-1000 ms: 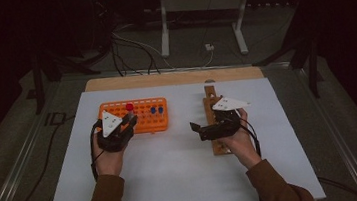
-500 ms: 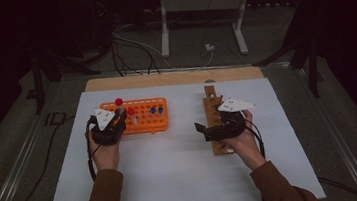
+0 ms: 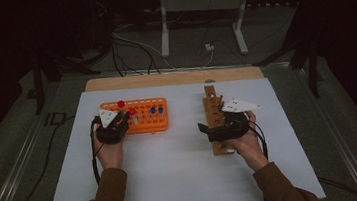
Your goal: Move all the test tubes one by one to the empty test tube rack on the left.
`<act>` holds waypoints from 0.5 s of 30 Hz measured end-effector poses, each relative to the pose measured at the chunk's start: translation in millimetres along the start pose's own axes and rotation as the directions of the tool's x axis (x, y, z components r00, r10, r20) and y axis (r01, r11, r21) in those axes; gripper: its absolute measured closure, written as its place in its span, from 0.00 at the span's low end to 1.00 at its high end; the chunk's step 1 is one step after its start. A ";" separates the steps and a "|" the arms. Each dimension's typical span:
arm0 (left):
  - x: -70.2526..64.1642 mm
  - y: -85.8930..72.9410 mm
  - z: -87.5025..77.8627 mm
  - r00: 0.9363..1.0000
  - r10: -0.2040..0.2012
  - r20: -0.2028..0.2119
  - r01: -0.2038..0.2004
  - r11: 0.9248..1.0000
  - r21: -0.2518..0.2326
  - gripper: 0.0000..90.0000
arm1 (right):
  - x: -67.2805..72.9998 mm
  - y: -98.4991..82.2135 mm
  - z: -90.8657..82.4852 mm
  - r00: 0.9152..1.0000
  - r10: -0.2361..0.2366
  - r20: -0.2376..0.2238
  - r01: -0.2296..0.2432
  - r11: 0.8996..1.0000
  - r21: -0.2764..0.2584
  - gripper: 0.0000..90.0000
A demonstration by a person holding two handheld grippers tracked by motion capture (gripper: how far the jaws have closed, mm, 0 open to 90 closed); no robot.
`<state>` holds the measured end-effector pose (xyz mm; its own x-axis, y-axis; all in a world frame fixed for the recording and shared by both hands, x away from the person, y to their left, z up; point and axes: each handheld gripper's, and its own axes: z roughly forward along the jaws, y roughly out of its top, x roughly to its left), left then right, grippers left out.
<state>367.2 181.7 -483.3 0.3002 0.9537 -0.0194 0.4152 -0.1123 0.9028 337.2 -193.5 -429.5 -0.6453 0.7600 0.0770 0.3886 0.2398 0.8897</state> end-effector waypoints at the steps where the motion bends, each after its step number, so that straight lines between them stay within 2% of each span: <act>1: 0.6 -2.5 0.7 1.000 0.000 0.003 0.000 1.000 0.009 0.82 | -0.2 -0.4 -0.5 1.000 -0.003 0.000 0.003 1.000 -0.001 0.01; 3: 1.5 -6.2 1.7 1.000 0.000 0.018 -0.001 1.000 0.026 0.82 | -0.6 -1.1 -1.4 1.000 -0.005 0.001 0.005 1.000 -0.001 0.01; 6: -0.9 -9.5 4.1 0.999 0.046 0.024 -0.047 0.997 0.068 0.83 | -1.8 -2.3 -3.1 1.000 -0.002 0.003 0.002 1.000 0.001 0.01; 8: -0.9 -10.6 5.0 0.998 0.057 0.027 -0.059 0.995 0.081 0.83 | -2.3 -3.0 -3.9 1.000 0.000 0.004 0.000 1.000 0.002 0.01; 10: -0.8 -11.1 5.7 0.998 0.053 0.031 -0.056 0.995 0.088 0.83 | -2.6 -3.8 -4.6 1.000 0.002 0.005 -0.002 1.000 0.002 0.01; 13: -1.9 -12.1 7.8 0.997 0.074 0.029 -0.076 0.991 0.111 0.83 | -2.5 -5.1 -5.3 1.000 0.001 0.004 -0.001 1.000 0.003 0.01; 15: -1.4 -12.3 8.3 0.997 0.064 0.032 -0.068 0.991 0.114 0.83 | -2.4 -6.3 -5.8 1.000 0.000 0.005 0.000 1.000 0.005 0.01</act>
<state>368.8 179.5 -498.0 0.3539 0.9350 0.0247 0.4889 -0.2074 0.8473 332.5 -200.3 -432.7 -0.6423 0.7628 0.0751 0.3922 0.2429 0.8873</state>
